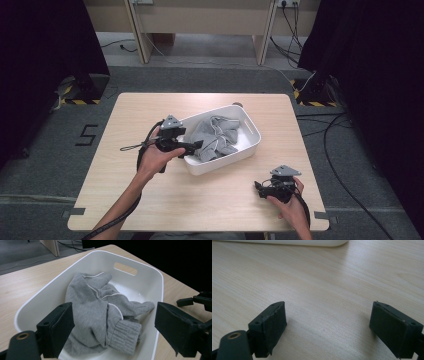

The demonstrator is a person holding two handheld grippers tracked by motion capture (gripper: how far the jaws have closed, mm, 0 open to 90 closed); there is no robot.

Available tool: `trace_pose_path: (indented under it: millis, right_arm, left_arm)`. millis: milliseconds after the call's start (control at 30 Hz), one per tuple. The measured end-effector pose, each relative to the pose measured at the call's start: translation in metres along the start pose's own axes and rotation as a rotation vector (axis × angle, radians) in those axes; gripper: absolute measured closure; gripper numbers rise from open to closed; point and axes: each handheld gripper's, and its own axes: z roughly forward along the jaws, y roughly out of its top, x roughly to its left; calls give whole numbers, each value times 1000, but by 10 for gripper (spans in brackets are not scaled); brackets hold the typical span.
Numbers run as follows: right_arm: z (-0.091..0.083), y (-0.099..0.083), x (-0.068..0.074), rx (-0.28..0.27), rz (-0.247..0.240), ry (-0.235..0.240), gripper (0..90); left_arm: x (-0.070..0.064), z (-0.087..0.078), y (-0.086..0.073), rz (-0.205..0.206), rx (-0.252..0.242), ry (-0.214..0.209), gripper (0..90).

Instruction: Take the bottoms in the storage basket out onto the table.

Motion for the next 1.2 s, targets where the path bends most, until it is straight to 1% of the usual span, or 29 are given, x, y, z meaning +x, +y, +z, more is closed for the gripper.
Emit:
trace_pose_path:
  millis: [100, 233, 333, 367, 500, 567, 600, 667, 733, 767, 833, 867, 900, 933, 1033, 1167, 1200]
  right_arm:
    - [0, 0, 0, 1, 2, 0, 146]
    - [0, 0, 0, 2, 3, 0, 146]
    - [0, 0, 0, 1, 3, 0, 146]
    - [0, 0, 0, 1, 2, 0, 146]
    - [0, 0, 0, 0, -1, 0, 146]
    - [0, 0, 0, 0, 1, 0, 146]
    - [0, 0, 0, 0, 1, 0, 146]
    - [0, 0, 0, 0, 1, 0, 146]
    - [0, 0, 0, 0, 1, 0, 146]
    - [0, 0, 0, 0, 1, 0, 146]
    - [0, 0, 0, 0, 1, 0, 146]
    - [0, 0, 0, 0, 1, 0, 146]
    - [0, 0, 0, 0, 2, 0, 146]
    - [0, 0, 0, -1, 2, 1, 146]
    - [0, 0, 0, -3, 2, 1, 147]
    - [0, 0, 0, -4, -2, 1, 146]
    - [0, 0, 0, -3, -2, 0, 147]
  left_arm:
    - [-4, 8, 7, 11, 9, -7, 148]
    - [-6, 16, 16, 8, 16, -9, 147]
    - [-7, 21, 20, 9, 17, -5, 147]
    - [-8, 26, 23, 9, 18, -3, 147]
    - [-9, 35, 28, 13, 27, 2, 147]
    - [-9, 40, 30, 9, 27, 7, 147]
    - [-8, 43, 32, 3, 30, 9, 147]
    - [-8, 50, 34, 5, 45, 9, 147]
    - [-8, 55, 36, 0, 46, 8, 147]
    - [-8, 55, 36, 0, 46, 8, 147]
    - [-8, 65, 39, -7, 54, 10, 147]
    - [-8, 65, 39, -7, 54, 10, 147]
    - [-10, 69, 41, 13, 67, 14, 147]
    - [-11, 71, 42, 15, 68, 16, 147]
    - [-11, 77, 44, 1, 75, 18, 147]
    - [-9, 85, 44, 8, 92, 42, 146]
    - [-6, 88, 43, -8, 97, 52, 146]
